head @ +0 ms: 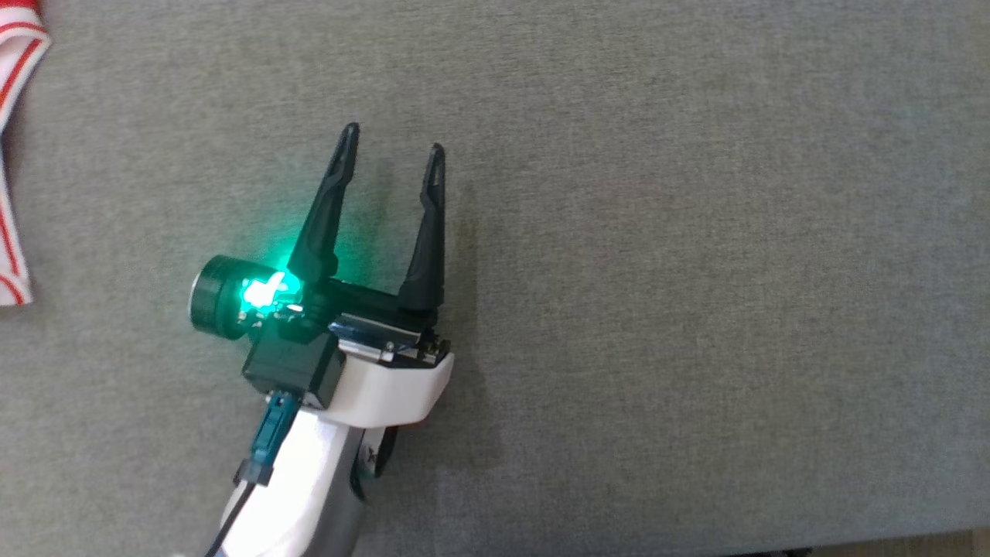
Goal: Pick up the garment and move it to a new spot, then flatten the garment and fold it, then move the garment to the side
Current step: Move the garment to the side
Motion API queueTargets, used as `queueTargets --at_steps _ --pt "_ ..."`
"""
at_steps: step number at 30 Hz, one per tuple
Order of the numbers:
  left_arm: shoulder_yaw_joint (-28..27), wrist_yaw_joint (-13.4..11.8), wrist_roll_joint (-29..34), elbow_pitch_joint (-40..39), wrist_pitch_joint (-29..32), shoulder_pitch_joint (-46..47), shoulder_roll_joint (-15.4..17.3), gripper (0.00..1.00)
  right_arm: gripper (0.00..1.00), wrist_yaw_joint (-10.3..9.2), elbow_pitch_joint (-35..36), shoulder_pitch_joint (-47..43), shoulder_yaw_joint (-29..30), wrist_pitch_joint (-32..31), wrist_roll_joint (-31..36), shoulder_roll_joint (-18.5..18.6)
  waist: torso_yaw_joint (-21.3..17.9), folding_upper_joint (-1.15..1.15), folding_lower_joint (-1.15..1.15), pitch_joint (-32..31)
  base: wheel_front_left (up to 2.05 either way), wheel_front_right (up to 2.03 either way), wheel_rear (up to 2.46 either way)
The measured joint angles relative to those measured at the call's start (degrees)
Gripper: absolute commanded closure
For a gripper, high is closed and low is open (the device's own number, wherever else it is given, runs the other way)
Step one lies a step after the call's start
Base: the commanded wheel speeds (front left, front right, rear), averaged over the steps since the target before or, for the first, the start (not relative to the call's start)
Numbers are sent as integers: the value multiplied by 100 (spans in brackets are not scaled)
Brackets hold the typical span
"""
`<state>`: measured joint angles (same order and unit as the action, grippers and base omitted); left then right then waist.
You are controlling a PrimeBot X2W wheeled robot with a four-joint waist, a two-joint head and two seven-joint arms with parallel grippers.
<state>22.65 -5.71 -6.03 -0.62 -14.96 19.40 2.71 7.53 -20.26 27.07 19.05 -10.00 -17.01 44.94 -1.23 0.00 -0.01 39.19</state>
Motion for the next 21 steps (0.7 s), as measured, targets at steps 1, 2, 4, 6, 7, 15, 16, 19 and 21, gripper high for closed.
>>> queueTargets --at_steps 1,2,4,6,7,15,16,19,21 --pt "23 1 -8 8 0 20 -4 0 0 0 43 -31 155 -57 138 -43 34 0 0 2 0 0 0" --pt "37 0 -26 26 0 31 -11 0 0 0 108 -82 272 -70 311 -107 70 0 1 -12 0 0 0" --pt "49 -25 -67 78 1 51 -24 0 0 0 279 -162 378 -135 611 -325 126 0 0 -84 0 0 0" --pt "37 -44 -103 171 1 51 -26 0 0 0 500 -234 328 -225 731 -700 179 0 0 -208 0 0 0" --pt "20 -85 -112 211 2 37 -23 0 0 0 590 -268 247 -245 751 -894 204 0 1 -282 0 0 0" --pt "-49 -196 -123 353 4 -458 -23 0 0 0 832 -812 -871 309 670 -2185 429 0 2 -1106 0 0 0" --pt "-67 -200 -160 385 4 -559 -23 0 0 0 775 -890 -1060 495 614 -2329 460 0 2 -1229 0 0 0" --pt "-213 -240 -270 453 8 -870 -22 0 0 0 480 -1103 -1627 1074 426 -2699 544 0 2 -1605 0 0 0" --pt "-299 -238 -330 449 8 -1060 -12 0 0 0 241 -1214 -2001 1553 292 -2933 589 0 2 -1861 0 0 0"
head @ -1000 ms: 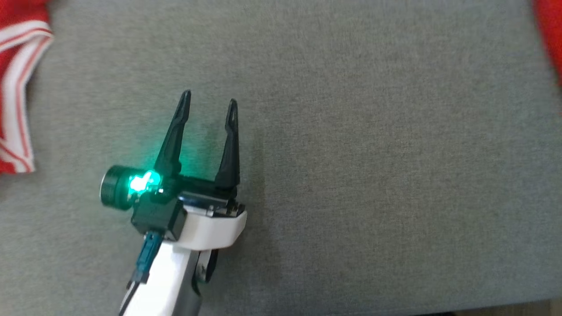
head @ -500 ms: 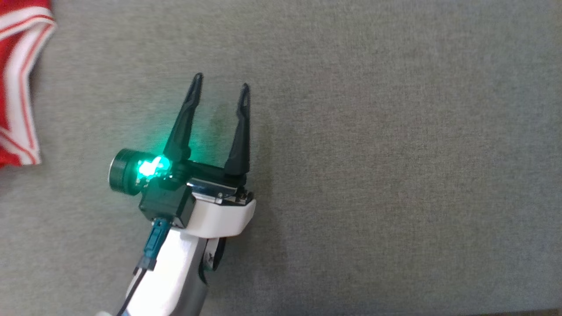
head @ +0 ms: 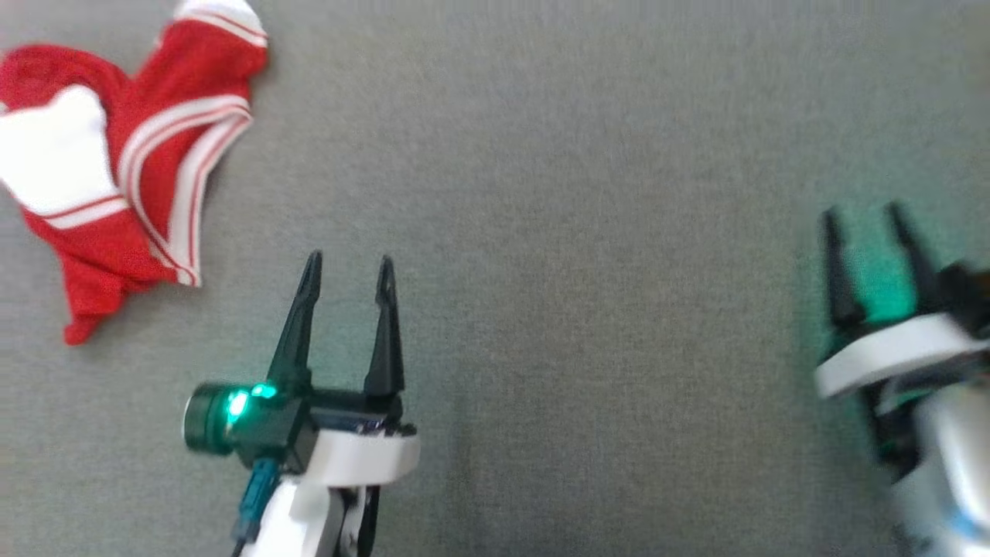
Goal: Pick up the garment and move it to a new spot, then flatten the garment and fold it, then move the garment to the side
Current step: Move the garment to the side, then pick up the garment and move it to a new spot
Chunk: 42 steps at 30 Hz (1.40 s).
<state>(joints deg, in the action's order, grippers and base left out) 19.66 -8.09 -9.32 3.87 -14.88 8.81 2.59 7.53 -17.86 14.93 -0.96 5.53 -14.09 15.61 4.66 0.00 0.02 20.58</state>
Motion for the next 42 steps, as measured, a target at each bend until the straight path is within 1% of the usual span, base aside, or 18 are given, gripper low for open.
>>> queueTargets --at_steps 3,5,6,7,10,12,18,23,30,42 --pt "-126 3 -20 3 0 -284 8 0 0 0 -391 -132 -525 628 -92 -297 58 0 0 -382 0 0 0" --pt "-191 3 -20 13 0 -477 11 0 0 0 -550 -241 -743 812 -197 -460 92 0 0 -626 0 0 0" --pt "-232 4 -20 31 1 -567 11 0 0 0 -549 -322 -844 859 -213 -493 107 0 0 -742 0 0 0" --pt "-323 3 -18 59 1 -748 16 0 0 0 -356 -521 -890 868 -213 -586 135 0 0 -967 0 0 0" --pt "-432 3 20 100 1 -1000 19 0 0 0 205 -884 -722 881 -171 -740 168 0 0 -1284 0 0 0" --pt "-519 4 83 118 1 -1150 23 0 0 0 447 -1174 -567 884 -55 -839 184 0 0 -1482 0 0 0" --pt "-701 97 208 141 1 -1539 27 0 0 0 628 -1962 -367 883 216 -1062 226 0 0 -1989 0 0 0" --pt "-799 157 237 130 1 -1636 27 0 0 0 690 -2078 -325 884 309 -1159 251 0 -1 -2174 0 0 0" --pt "-860 162 286 130 1 -1638 29 0 0 0 714 -2197 -277 884 357 -1213 236 0 -1 -2254 0 0 0" --pt "-1004 243 344 138 1 -1759 27 0 0 0 732 -2276 -270 884 409 -1291 71 0 -2 -2287 0 0 0"
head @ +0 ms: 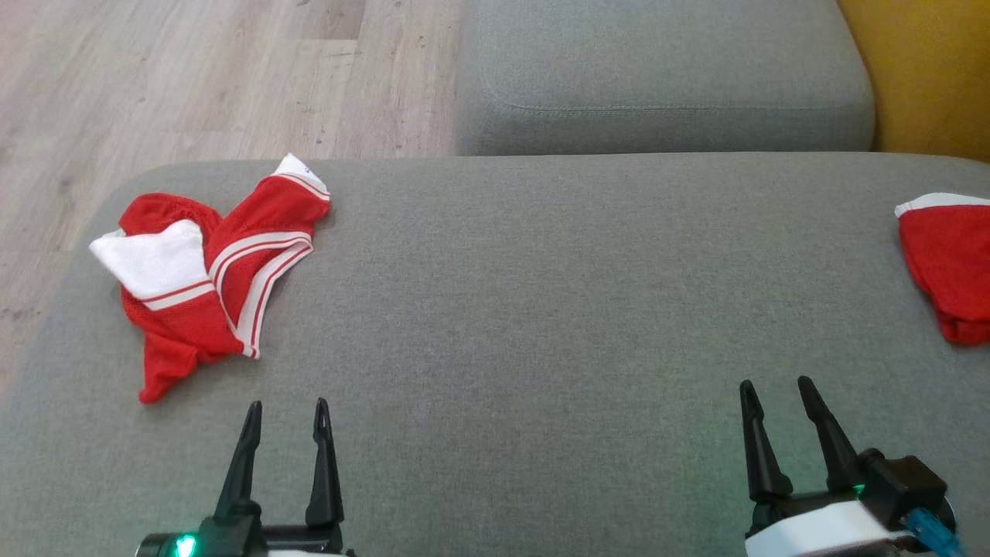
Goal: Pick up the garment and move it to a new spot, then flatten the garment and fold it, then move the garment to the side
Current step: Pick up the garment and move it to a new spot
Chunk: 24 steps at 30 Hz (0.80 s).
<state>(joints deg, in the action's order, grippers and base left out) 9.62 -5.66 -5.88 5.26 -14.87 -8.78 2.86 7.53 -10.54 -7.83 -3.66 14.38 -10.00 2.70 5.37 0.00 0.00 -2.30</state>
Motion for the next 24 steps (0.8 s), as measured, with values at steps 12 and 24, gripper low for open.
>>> queueTargets --at_steps 12,24 --pt "-20 62 91 35 0 7 0 0 0 0 43 -4 -5 0 1 -7 215 0 0 30 0 0 0" --pt "-87 8 90 -1 0 1 1 0 0 0 48 -6 -183 0 45 -13 1312 0 0 110 0 0 0"
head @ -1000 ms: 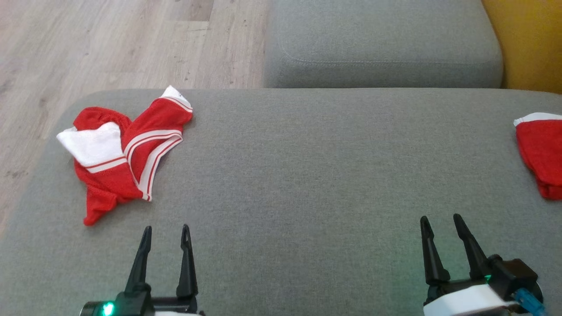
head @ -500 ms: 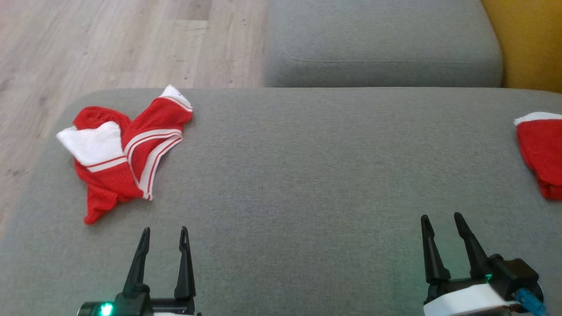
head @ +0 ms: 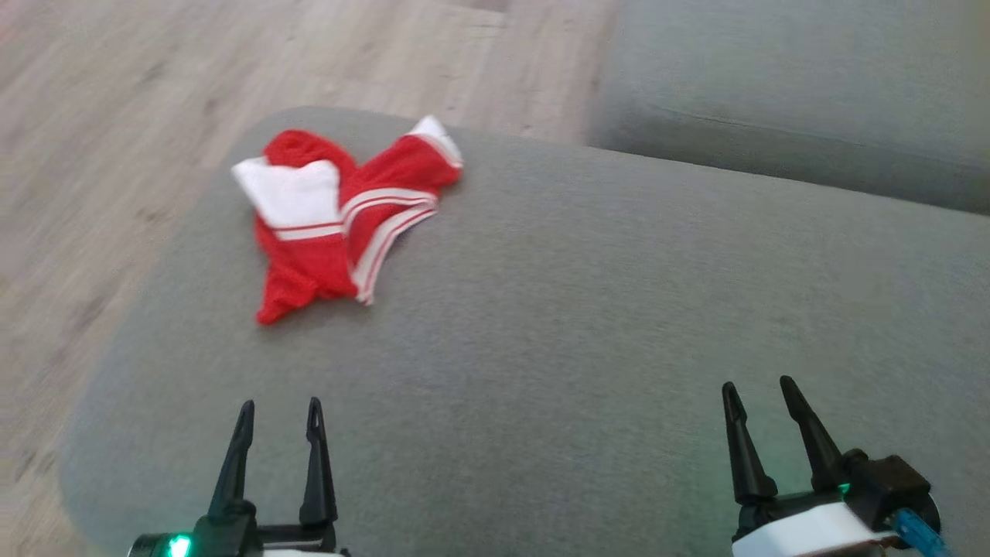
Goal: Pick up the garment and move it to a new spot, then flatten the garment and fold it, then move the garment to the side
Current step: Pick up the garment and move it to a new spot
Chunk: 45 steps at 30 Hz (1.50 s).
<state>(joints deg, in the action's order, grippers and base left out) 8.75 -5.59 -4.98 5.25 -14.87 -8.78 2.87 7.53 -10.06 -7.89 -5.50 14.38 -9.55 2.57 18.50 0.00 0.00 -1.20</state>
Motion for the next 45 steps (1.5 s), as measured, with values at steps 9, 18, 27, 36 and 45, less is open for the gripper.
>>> queueTargets --at_steps 9,18,27,36,45 --pt "-116 -127 -9 -154 0 -23 1 0 0 0 -21 14 -23 -1 52 -1 800 0 0 147 0 0 0" --pt "-683 -89 56 -597 0 670 85 0 0 0 113 185 201 0 231 222 998 0 -1 875 0 0 0" --pt "-616 557 169 -113 -1 3044 364 0 0 0 410 643 457 0 367 1110 953 0 -2 1925 0 0 0" --pt "-310 1137 -386 3294 1039 5813 80 0 0 0 1060 831 795 49 408 1896 782 0 -1 2983 0 0 0" --pt "-277 958 -614 5386 1523 6308 -112 22 0 1 1628 904 991 126 375 2018 548 0 2 3576 0 0 0"
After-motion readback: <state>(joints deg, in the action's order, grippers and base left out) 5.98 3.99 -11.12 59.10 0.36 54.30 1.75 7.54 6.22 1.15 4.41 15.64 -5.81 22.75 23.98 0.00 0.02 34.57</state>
